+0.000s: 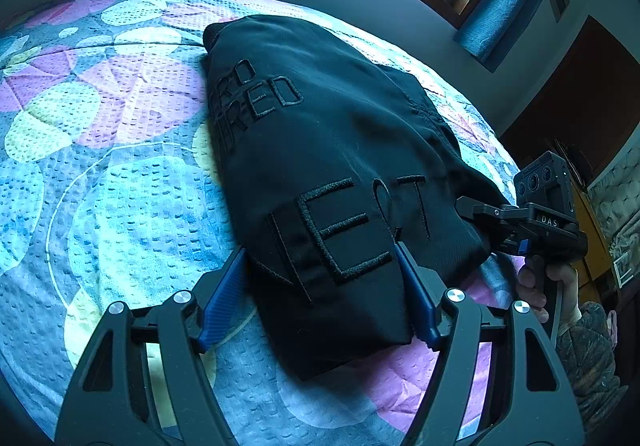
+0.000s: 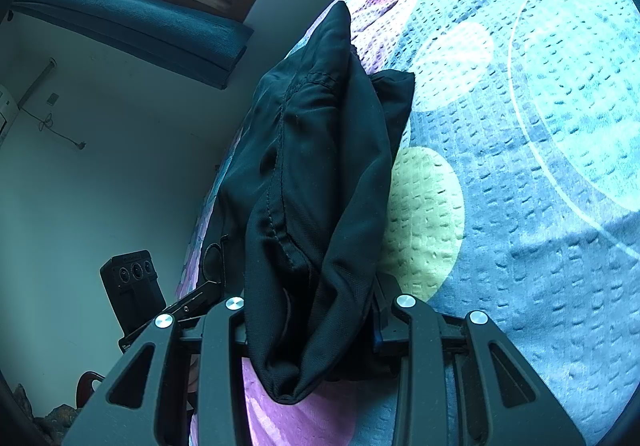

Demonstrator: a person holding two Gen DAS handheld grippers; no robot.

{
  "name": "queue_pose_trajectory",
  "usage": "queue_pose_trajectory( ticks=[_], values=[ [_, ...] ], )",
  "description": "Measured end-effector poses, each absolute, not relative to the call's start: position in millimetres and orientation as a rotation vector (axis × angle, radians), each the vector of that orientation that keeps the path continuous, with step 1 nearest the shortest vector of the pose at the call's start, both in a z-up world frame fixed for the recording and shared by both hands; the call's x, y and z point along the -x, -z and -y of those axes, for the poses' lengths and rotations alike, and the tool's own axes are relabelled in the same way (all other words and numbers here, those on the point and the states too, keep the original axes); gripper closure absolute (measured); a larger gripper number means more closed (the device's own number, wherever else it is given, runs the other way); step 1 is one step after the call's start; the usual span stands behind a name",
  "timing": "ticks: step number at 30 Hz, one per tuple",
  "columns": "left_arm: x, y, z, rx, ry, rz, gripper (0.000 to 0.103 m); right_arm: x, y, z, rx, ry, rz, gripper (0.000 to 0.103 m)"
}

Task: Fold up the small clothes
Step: 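Open the right gripper and release the folded jacket bundle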

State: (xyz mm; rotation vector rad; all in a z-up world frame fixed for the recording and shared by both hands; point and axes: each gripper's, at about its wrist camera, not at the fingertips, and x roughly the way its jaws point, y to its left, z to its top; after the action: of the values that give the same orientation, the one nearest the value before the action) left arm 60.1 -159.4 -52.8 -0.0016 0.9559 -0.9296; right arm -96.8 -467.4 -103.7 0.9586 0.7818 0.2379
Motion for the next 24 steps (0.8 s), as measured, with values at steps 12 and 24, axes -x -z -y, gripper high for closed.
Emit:
queue_pose_trajectory(
  ticks=[12, 24],
  values=[
    [-61, 54, 159, 0.014, 0.936, -0.960, 0.029, 95, 102, 467, -0.963, -0.244, -0.778, 0.068],
    [-108, 38, 131, 0.255, 1.020, -1.026, 0.014, 107, 72, 513, -1.046, -0.163, -0.648, 0.033]
  ],
)
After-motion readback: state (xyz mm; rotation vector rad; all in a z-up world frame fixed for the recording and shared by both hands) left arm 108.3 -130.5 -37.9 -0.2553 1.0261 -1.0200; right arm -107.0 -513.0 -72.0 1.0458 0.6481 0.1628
